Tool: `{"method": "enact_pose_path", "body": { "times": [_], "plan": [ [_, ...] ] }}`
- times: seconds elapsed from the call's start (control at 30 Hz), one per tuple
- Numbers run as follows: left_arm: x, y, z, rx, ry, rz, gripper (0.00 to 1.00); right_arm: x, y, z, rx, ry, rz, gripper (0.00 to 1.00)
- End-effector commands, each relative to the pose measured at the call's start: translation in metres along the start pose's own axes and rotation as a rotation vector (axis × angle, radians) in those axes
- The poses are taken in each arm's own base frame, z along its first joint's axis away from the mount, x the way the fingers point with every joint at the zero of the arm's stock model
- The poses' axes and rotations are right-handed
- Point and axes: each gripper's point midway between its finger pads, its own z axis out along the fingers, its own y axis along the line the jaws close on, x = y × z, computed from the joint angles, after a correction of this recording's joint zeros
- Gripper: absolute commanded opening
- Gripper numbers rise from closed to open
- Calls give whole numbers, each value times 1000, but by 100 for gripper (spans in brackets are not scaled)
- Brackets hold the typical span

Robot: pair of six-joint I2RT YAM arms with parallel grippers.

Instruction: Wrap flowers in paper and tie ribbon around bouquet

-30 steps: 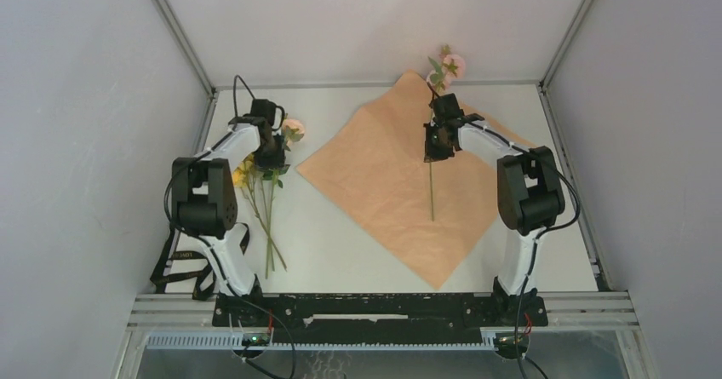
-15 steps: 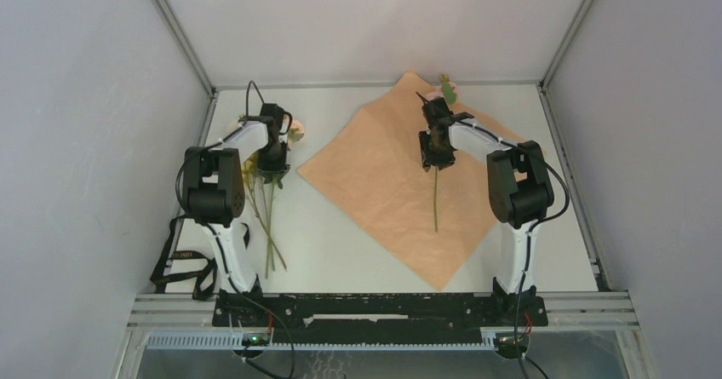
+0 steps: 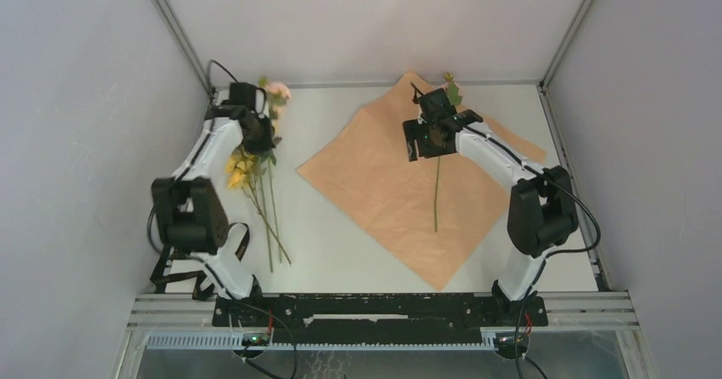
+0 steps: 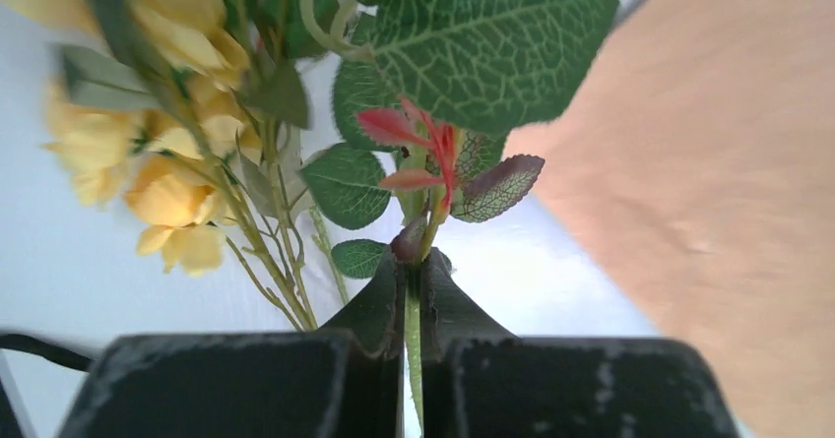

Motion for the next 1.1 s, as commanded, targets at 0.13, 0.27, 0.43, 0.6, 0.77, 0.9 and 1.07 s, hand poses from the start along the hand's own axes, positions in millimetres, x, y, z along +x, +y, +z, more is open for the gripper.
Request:
{"method": "enact_pose_path", "body": {
  "times": [0.13, 0.27, 0.43, 0.6, 0.77, 0.9, 1.07],
  "plan": [
    [-70, -89, -197, 575, -541, -64, 0, -37, 202, -124, -721, -405, -316, 100],
    [-63, -124, -224, 710, -561, -52, 0, -41, 280, -174, -1005, -530, -334, 100],
    [-48, -156, -237, 801, -528, -14, 0, -55, 313, -166, -1050, -534, -216, 99],
    [-42, -165, -247, 873, -508, -24, 0, -66, 305, -127, -922, -491, -129, 77],
    [-47, -148, -222, 777, -510, -46, 0, -65, 280, -116, -860, -465, -63, 0],
    [-48, -89, -161, 408, -438, -58, 64, -66, 208, -79, -617, -406, 39, 0],
    [-29, 12, -76, 66, -278, -257, 69, -44, 92, -3, -121, -277, 33, 0]
  ]
}}
